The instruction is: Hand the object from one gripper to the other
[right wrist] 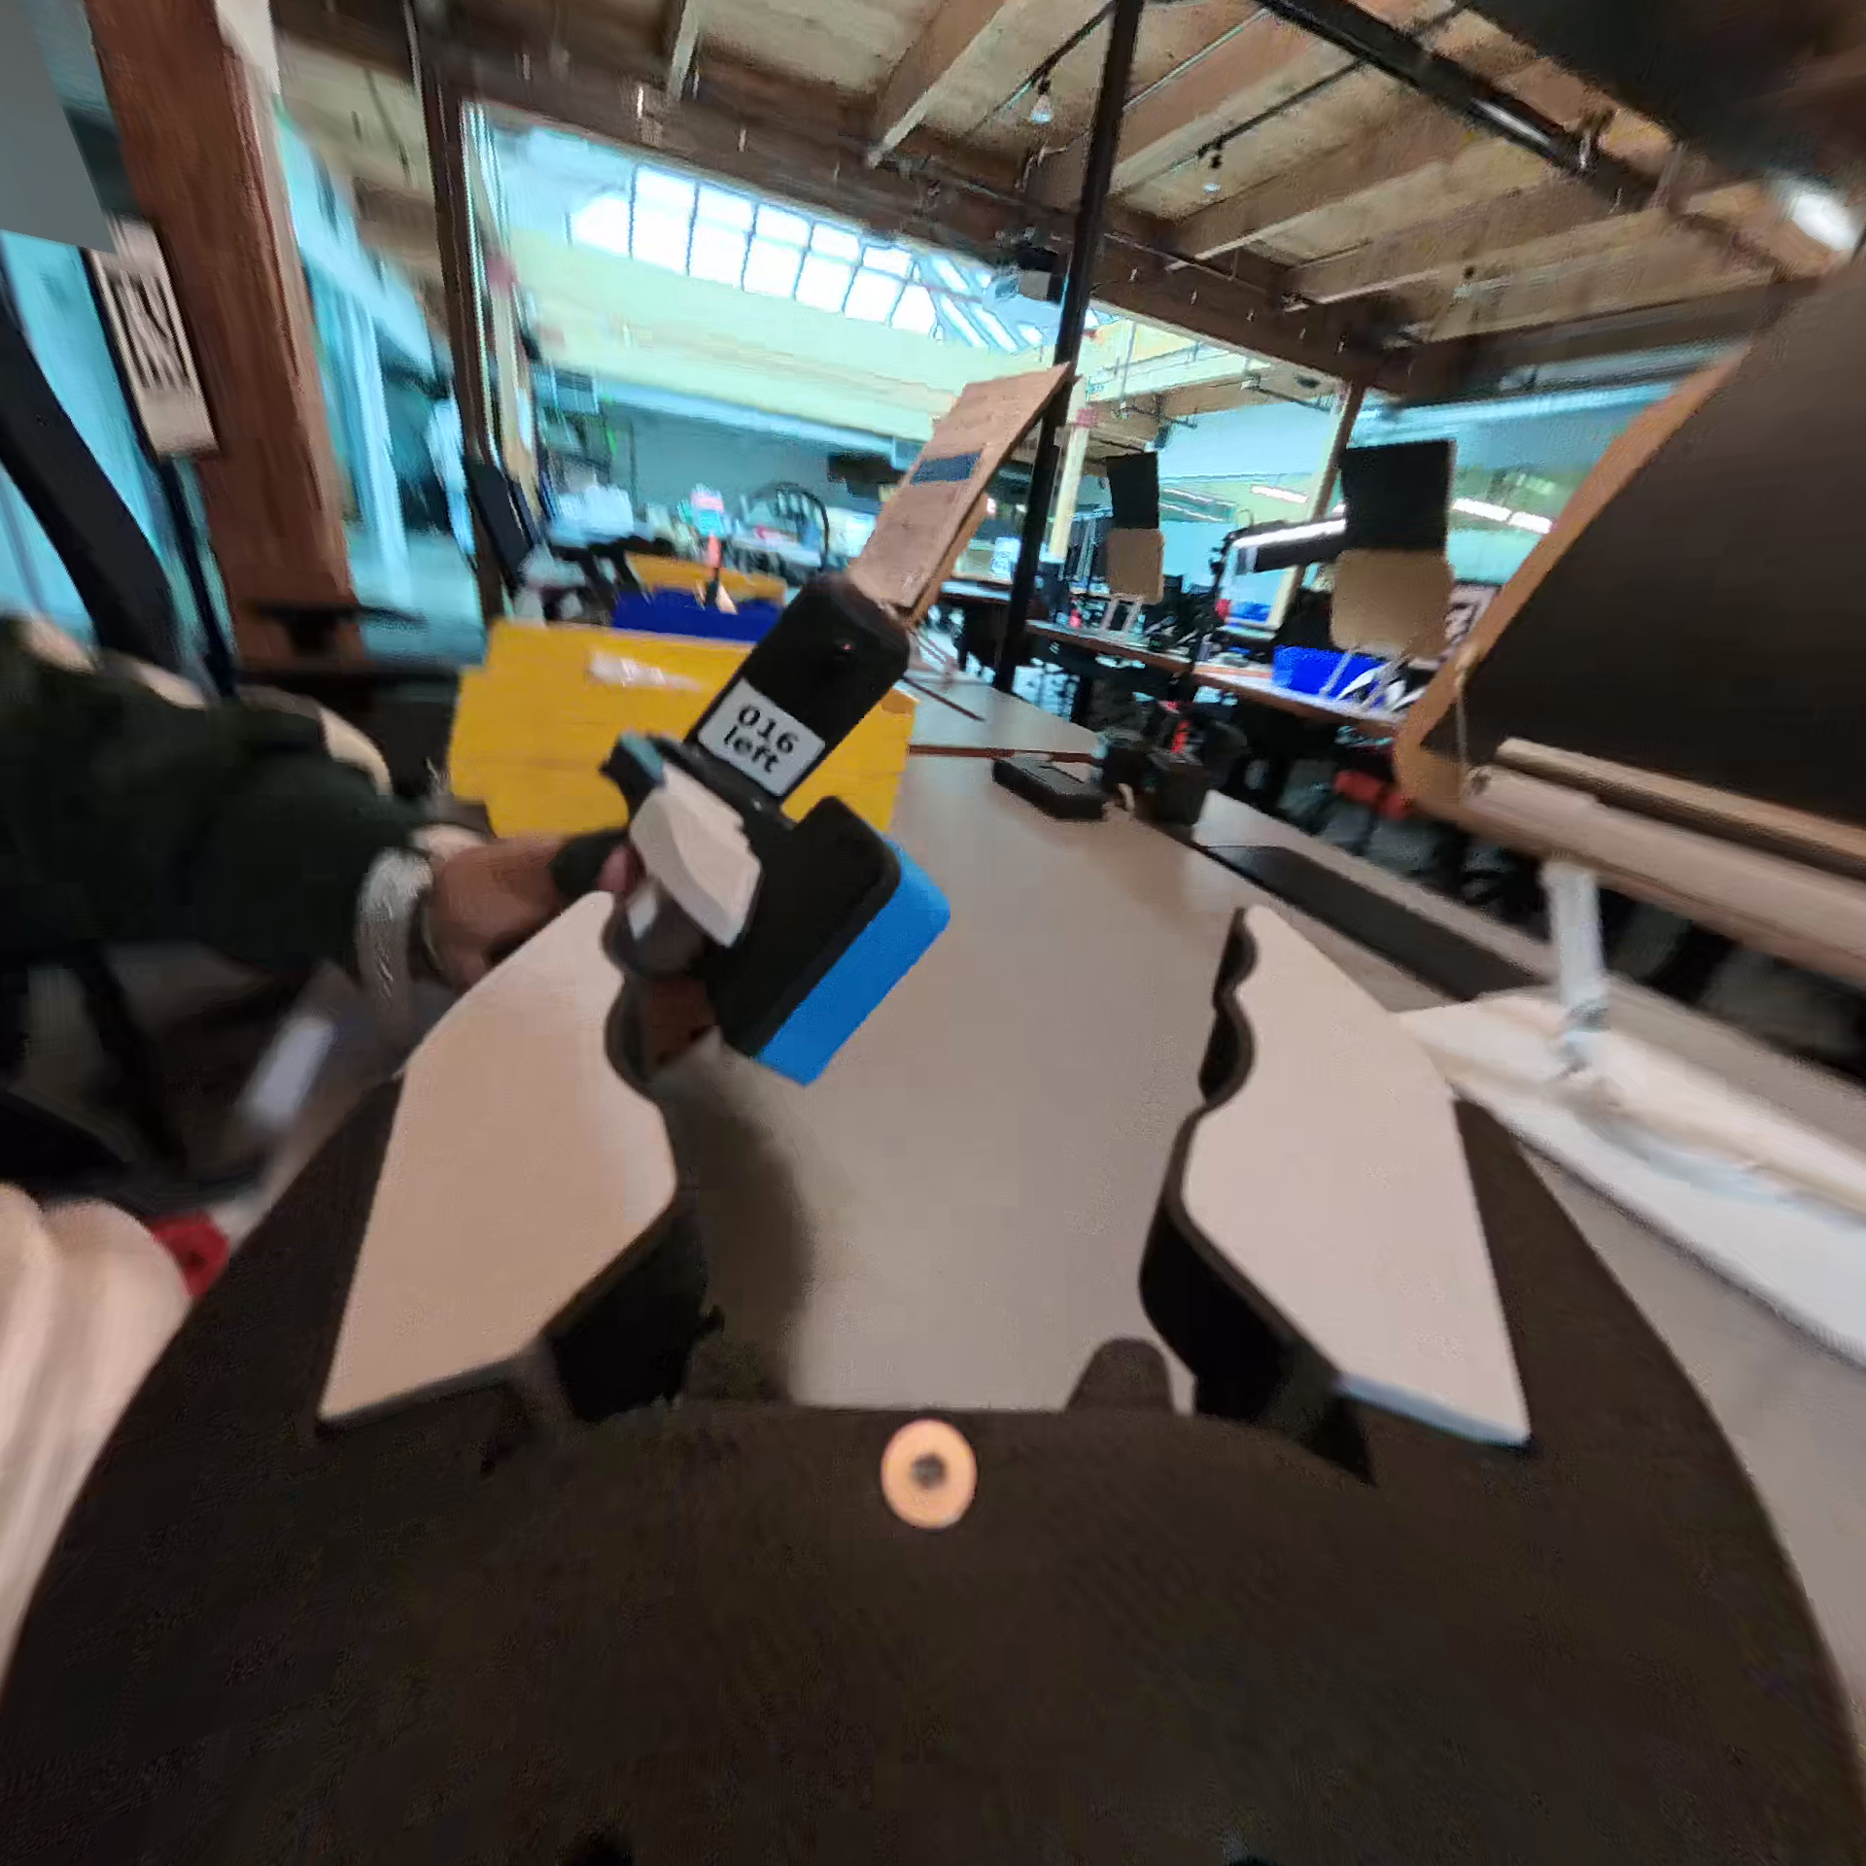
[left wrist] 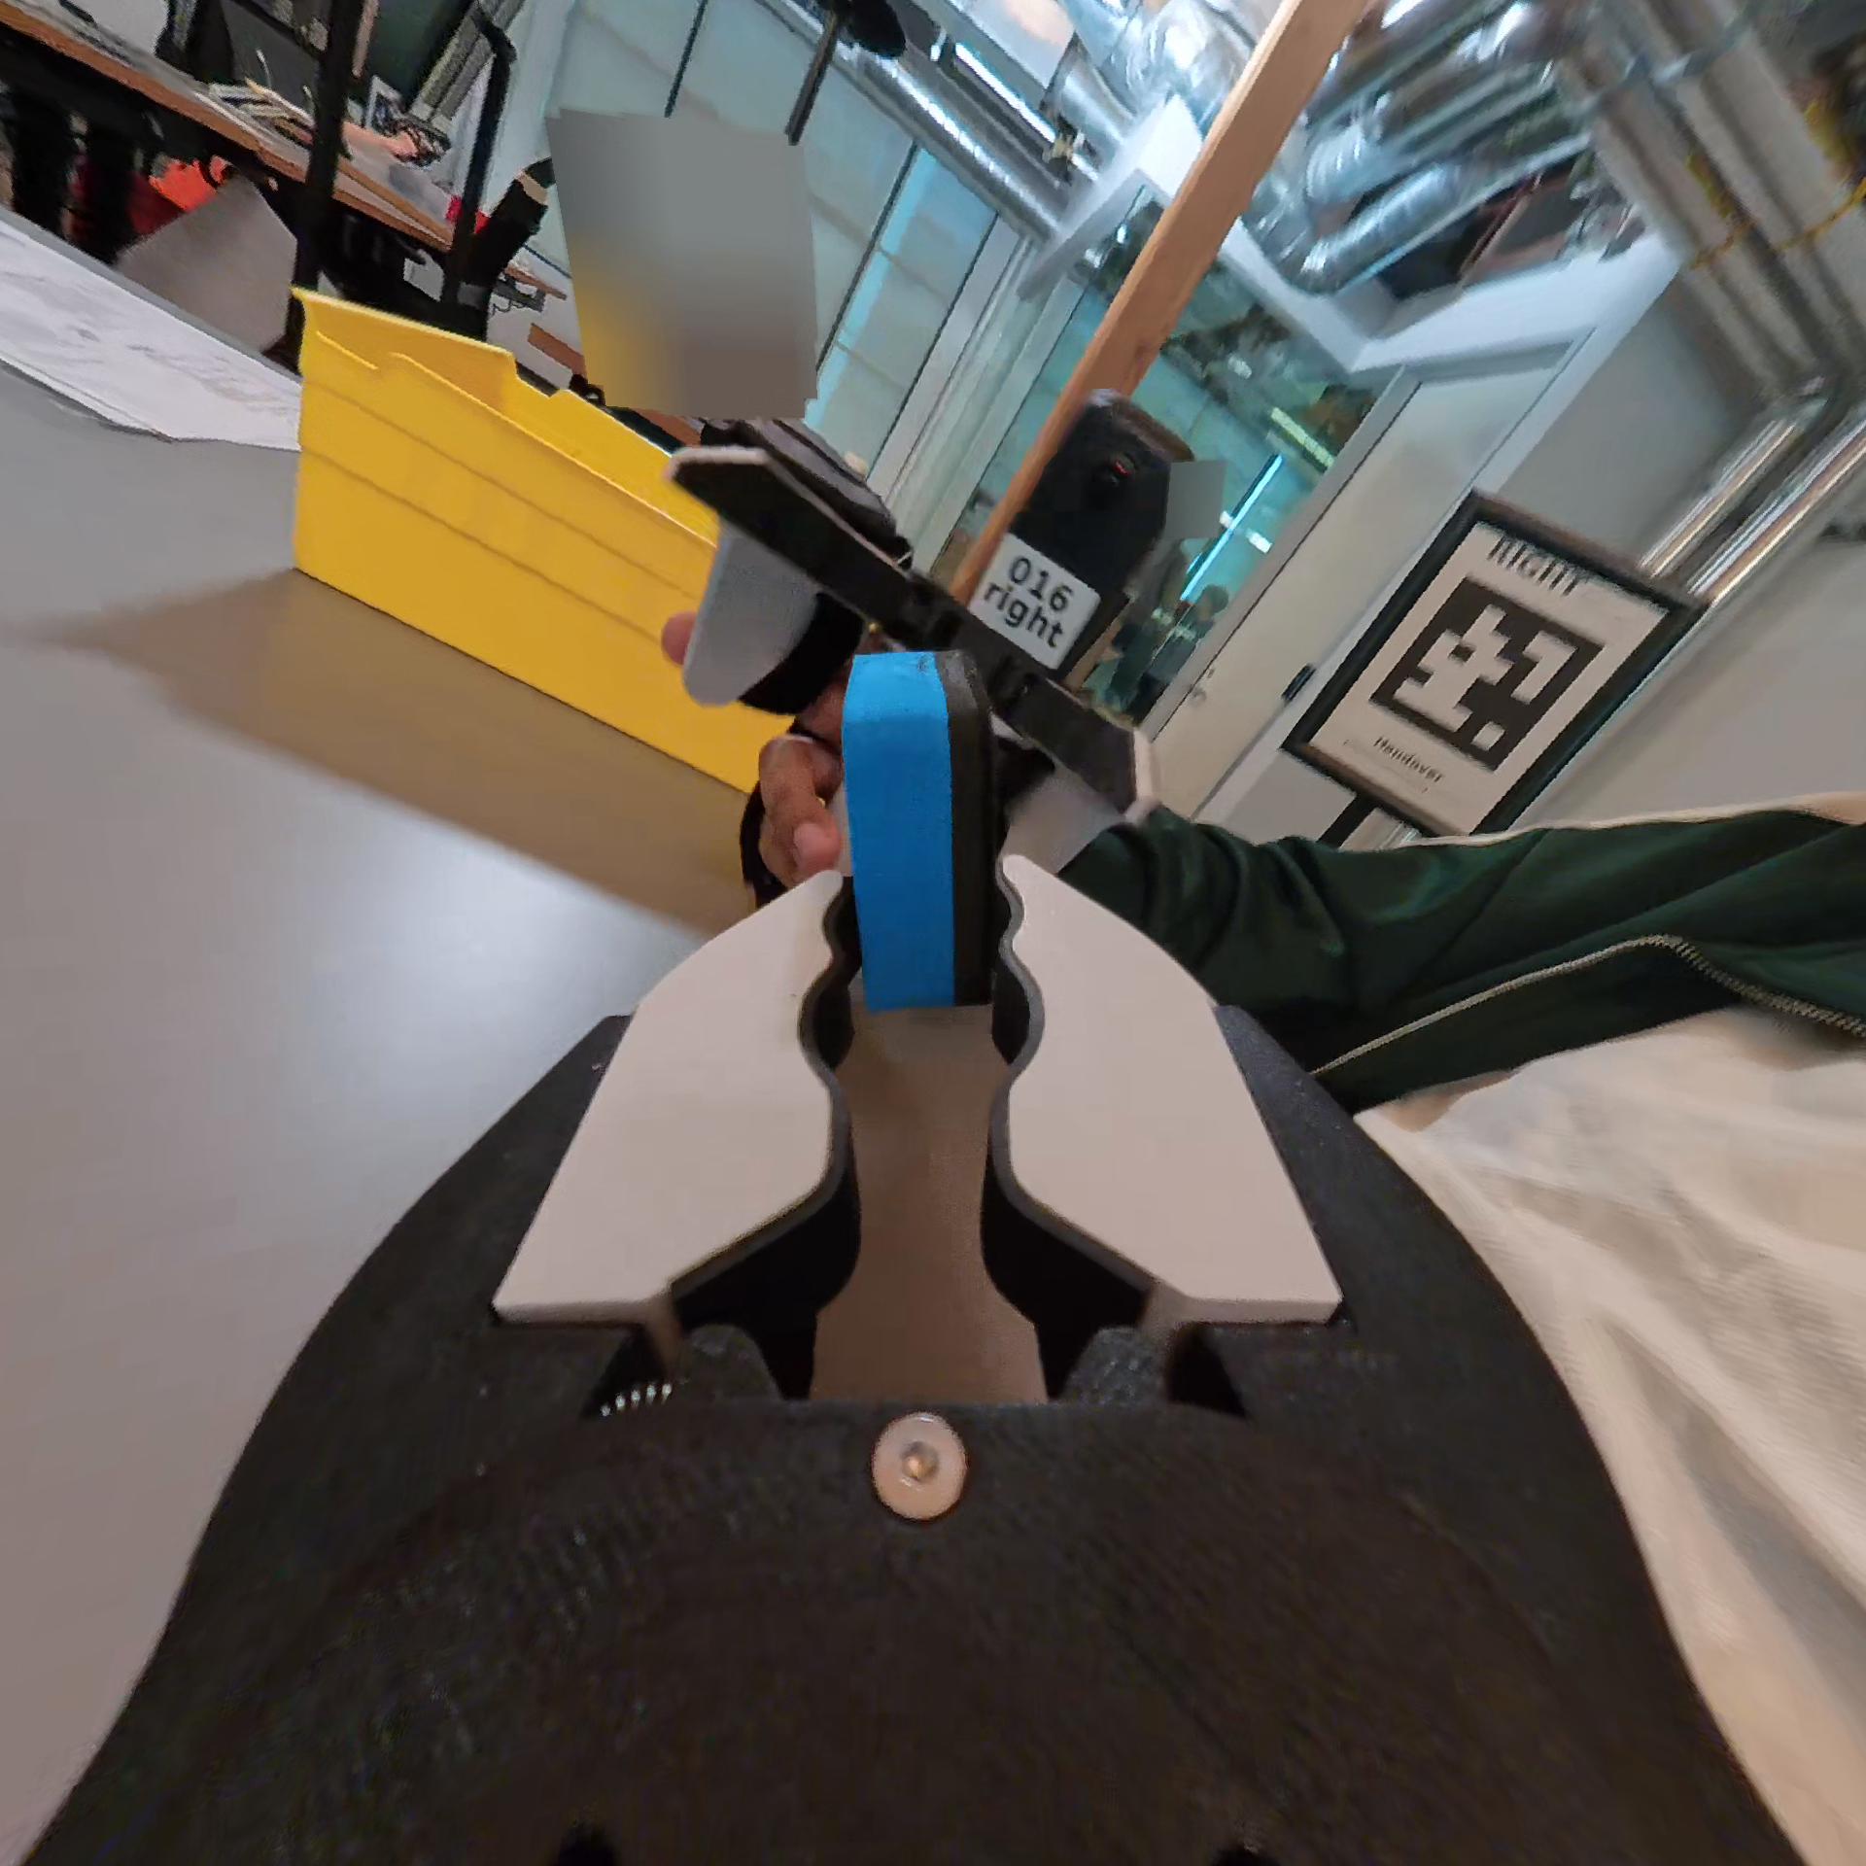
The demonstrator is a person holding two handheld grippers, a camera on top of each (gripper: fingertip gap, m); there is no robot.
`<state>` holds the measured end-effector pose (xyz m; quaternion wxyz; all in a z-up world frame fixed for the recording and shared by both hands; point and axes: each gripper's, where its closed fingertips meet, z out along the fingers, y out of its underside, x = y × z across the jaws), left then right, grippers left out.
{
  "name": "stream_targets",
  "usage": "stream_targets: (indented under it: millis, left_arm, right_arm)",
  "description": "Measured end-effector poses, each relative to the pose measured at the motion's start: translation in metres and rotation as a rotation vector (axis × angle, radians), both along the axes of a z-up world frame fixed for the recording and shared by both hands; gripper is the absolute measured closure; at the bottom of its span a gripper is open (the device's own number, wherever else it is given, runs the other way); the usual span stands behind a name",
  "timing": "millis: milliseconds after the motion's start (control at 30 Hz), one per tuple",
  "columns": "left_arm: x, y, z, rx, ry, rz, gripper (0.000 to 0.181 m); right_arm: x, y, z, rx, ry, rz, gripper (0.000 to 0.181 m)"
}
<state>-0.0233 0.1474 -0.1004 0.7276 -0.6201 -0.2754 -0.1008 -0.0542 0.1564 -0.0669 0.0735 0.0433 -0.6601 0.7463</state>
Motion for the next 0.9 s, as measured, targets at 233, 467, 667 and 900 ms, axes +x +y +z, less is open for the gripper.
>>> stream_targets:
  millis: [233, 467, 667, 900]
  left_arm:
    - [0.000, -0.003, -0.003, 0.147, -0.243, -0.110, 0.159]
    - [0.012, 0.008, -0.005, 0.145, -0.300, -0.218, 0.159]
    - [0.012, 0.009, -0.007, 0.155, -0.301, -0.229, 0.159]
    - [-0.023, -0.007, -0.018, 0.047, -0.203, 0.097, 0.094]
  right_arm:
    - [0.019, -0.013, -0.027, 0.173, 0.271, 0.025, 0.089]
    - [0.029, -0.015, -0.039, 0.239, 0.374, 0.047, 0.116]
    - [0.027, -0.015, -0.041, 0.263, 0.420, 0.018, 0.121]
    - [0.000, -0.013, -0.051, 0.402, 0.508, -0.173, 0.121]
